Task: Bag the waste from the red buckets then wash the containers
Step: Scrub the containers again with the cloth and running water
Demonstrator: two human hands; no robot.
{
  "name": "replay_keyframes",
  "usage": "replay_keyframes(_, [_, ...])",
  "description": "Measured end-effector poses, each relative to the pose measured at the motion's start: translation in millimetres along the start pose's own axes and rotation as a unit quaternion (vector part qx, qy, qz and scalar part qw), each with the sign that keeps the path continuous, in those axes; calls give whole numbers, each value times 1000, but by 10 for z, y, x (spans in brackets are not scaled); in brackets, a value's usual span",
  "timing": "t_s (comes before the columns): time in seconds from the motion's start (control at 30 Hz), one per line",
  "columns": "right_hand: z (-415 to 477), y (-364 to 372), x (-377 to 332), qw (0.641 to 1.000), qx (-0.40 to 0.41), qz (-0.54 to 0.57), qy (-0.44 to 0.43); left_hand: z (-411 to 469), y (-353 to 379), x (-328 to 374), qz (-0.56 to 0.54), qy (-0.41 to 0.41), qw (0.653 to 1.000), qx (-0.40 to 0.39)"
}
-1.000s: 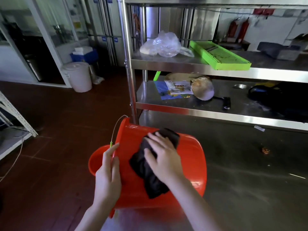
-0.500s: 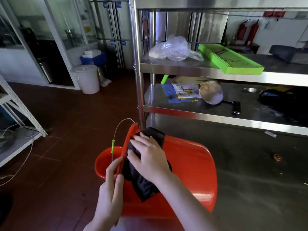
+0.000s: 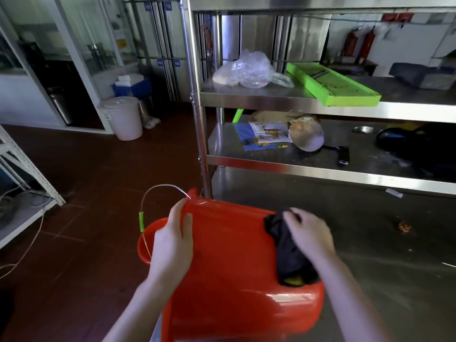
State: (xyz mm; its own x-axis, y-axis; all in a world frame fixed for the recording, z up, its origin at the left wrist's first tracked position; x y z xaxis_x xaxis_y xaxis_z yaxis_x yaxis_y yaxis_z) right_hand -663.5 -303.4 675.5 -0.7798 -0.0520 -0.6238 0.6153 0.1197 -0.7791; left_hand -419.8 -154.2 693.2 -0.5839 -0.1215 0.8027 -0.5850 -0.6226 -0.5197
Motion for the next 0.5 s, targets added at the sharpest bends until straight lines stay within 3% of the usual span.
replay_keyframes(0.03, [76,-76,38,999,-13,-22,34,-89,11,-21,-20,4,1000,2])
replay_keyframes(0.1, [122,-41,-149,999,-24,-46,7,-182,44,-67,-39,9,999,9])
replay_keyframes(0.17, [-9,199,-566,994,-24,-21,-107,-179,85,-74,-47,23,999,9])
replay_keyframes(0.23, [-311,541,-1017,967,-20,2,-254,-170,100,-87,-36,51,998,15])
replay_keyframes(0.33, [-669,796,-1241,936,-6,8,-351,-215,62,-197,-39,57,997,28])
replay_keyframes(0.43, [-594,639,-901,942,49,26,-330,-256,40,-290,-52,45,997,37])
replay_keyframes(0.5, [-370,444,-556,969,81,33,-229,-296,41,-314,-56,55,996,43])
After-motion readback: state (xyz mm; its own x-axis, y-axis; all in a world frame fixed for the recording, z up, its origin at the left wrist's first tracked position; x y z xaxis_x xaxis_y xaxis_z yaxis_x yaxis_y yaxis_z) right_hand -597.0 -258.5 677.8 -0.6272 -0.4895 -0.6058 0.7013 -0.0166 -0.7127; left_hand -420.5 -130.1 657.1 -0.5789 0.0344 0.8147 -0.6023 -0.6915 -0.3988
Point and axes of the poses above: each hand's wrist, its own z-axis towards the middle knuckle, its own y-axis out of the palm, x = y × z, the point moved 3 cm from there along z, towards the middle knuckle, and after that the axes turned 4 degrees about y, right-handed, at the moved point
